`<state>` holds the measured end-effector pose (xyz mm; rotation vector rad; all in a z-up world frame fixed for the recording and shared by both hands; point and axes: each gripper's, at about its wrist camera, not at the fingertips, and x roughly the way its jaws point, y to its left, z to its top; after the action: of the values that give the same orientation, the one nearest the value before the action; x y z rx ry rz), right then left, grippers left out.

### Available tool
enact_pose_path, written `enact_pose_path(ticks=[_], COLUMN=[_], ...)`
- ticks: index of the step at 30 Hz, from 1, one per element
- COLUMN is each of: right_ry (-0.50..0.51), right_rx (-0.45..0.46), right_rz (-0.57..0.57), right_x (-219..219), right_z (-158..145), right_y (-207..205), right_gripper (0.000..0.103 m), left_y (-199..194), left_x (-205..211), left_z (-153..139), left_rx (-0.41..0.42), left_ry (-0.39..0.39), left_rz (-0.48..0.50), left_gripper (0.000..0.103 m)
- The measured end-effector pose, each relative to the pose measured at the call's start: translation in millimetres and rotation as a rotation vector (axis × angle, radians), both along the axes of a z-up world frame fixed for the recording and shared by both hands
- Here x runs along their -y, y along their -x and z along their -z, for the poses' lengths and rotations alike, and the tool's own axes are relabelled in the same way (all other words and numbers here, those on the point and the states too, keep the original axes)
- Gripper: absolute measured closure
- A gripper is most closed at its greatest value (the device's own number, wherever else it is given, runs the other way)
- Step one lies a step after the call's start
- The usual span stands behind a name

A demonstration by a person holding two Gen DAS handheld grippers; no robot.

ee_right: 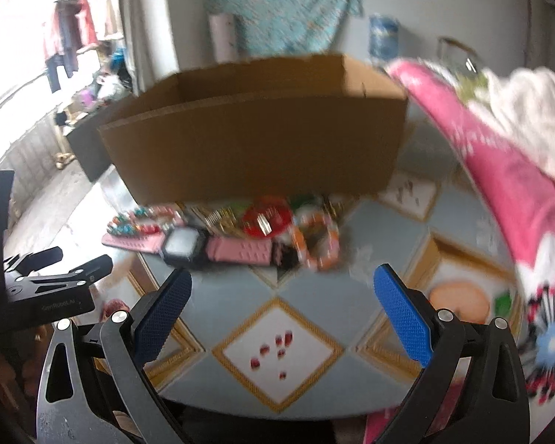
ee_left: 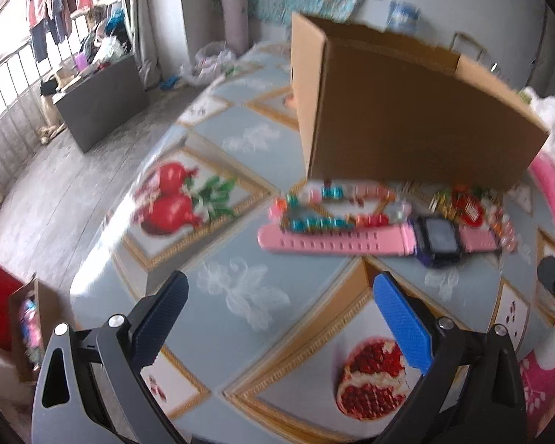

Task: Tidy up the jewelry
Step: 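Grasp the black smartwatch face with the right gripper while the left tool approaches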

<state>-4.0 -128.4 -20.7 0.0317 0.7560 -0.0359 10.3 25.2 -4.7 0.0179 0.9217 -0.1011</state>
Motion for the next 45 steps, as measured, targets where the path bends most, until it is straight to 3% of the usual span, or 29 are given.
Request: enact_pose_path(ticks=[4, 9, 13, 19, 27, 29, 34, 40, 45], right_ry=[-0.001, -0.019, 0.052, 0.176, 0.265, 0.246, 0.201, 0.025, -0.155], right_rx=[0.029, -0.044, -0.106, -0.188, -0.271, -0.287, -0.334, -0.457, -0.572], right_rz=[-0.150, -0.377, -0.510, -0.624, -0.707, -0.708, -0.728, -0.762, -0.764], right_x=[-15, -49, -72, -86, -102, -101, -96, -73, -54], right_z=[-10, -2, 15, 31, 43, 42, 38, 31, 25], right_y=[-18, -44, -60, -75, -86, -87, -77, -72, -95], right_gripper=[0.008, 0.014, 0.021, 0.031, 0.045, 0.055, 0.055, 0.055, 0.055], left_y=[-2, -10, -12, -15, -3, 3, 17, 40, 49], left_x=[-15, -18, -12, -13, -10, -8, -2, 15, 35], left_z=[-1, 7, 11, 19, 14, 10, 4, 1, 7], left_rx=[0.080, 0.048, 0.040, 0.036, 0.114, 0.139, 0.175, 0.180, 0.172], left_ry=[0.079, 0.114, 0.096, 0.118, 0.127, 0.119, 0.088, 0.027, -0.063], left_rz=[0.035, 0.091, 0.146, 0.170, 0.235, 0.252, 0.303, 0.390, 0.461], left_gripper=[0.004, 0.004, 0.004, 0.005, 0.006, 0.009, 0.017, 0.027, 0.035])
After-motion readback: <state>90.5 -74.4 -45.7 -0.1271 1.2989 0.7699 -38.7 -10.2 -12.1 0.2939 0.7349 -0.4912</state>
